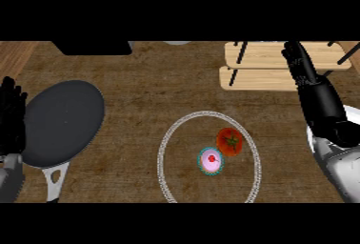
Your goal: Pick the cupcake from the placemat and place it in the tiered shelf
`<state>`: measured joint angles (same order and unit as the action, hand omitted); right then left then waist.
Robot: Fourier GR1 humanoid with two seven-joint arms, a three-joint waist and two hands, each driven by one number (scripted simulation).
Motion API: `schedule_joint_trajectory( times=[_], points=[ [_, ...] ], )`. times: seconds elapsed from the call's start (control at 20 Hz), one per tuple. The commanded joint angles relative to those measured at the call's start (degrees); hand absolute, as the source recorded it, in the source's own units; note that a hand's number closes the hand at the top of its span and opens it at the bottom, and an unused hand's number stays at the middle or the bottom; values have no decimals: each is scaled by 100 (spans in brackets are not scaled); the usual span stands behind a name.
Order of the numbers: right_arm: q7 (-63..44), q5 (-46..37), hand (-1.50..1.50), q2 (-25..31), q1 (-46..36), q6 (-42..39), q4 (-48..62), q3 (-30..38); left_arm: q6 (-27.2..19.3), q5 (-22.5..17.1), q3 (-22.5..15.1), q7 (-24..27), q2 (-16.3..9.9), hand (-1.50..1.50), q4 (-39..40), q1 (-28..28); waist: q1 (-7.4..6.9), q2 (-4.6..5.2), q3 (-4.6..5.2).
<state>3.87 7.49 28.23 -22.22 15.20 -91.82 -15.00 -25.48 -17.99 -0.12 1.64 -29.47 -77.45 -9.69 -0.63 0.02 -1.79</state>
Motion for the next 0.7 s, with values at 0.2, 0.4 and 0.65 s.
schedule_joint_trajectory(
  times=[0.2, 0.4, 0.65],
  points=[
    [-516, 1197, -150, -541, -401, -1587, 647, -543, 790, 506, -1348, 214, 435, 0, -334, -403, -12, 105, 175],
    [-536, -215, 150, 440, -231, -876, 989, -546, 977, 412, -1519, 60, 476, 0, -376, -282, 246, 83, 293],
    [897, -188, -150, -1334, 144, 629, 2558, -103, 1025, 625, -1987, -34, 865, 0, -405, -372, -40, 76, 163]
  ],
)
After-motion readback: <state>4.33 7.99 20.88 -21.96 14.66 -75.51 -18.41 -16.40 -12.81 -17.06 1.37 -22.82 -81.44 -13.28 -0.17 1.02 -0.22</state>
